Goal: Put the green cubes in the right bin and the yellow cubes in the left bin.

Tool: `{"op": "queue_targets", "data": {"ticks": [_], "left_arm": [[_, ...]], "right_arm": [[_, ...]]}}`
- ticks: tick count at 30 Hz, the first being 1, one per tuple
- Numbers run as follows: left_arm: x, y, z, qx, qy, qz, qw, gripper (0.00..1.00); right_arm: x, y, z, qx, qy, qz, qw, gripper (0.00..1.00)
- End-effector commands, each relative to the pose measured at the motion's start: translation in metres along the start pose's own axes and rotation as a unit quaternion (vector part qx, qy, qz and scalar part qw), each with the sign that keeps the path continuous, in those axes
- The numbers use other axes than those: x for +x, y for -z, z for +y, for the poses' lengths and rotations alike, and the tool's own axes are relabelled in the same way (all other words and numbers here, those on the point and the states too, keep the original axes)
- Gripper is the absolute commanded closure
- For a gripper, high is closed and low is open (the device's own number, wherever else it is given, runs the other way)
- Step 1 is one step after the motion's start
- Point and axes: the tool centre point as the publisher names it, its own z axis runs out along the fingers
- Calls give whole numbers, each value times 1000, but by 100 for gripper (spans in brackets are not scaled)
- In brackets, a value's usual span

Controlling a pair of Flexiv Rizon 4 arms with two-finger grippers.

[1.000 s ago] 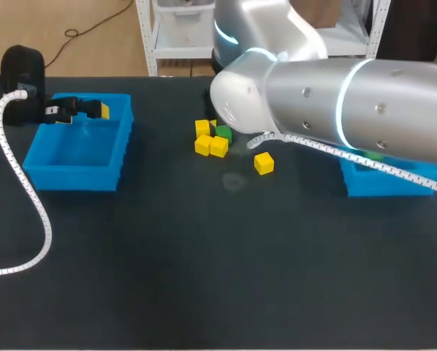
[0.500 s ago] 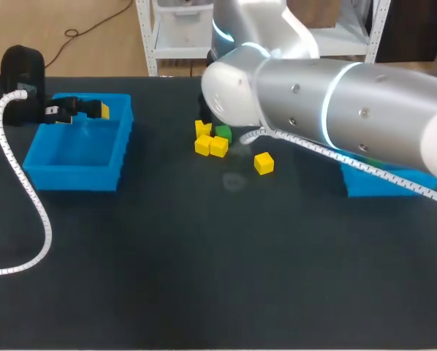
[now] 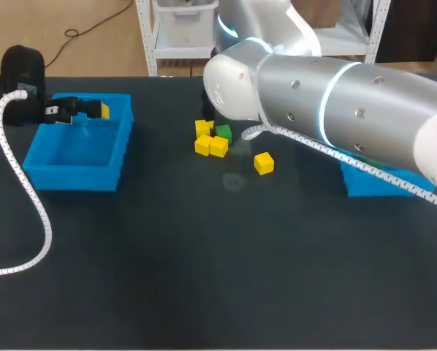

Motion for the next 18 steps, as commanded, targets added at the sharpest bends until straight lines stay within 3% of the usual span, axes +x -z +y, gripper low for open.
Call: {"op": "queue_targets", "data": {"ticks": [1, 7, 18], "left_arm": [[1, 0, 1, 3, -1, -3, 1000, 0], [1, 0, 1, 3, -1, -3, 1000, 0], [1, 0, 1, 3, -1, -3, 1000, 0]], "right_arm": [[2, 0, 0, 5, 0, -3, 1000, 0], [2, -2, -1, 29, 2, -10, 1000, 0], [3, -4, -3, 26, 2, -7, 1000, 0]]}}
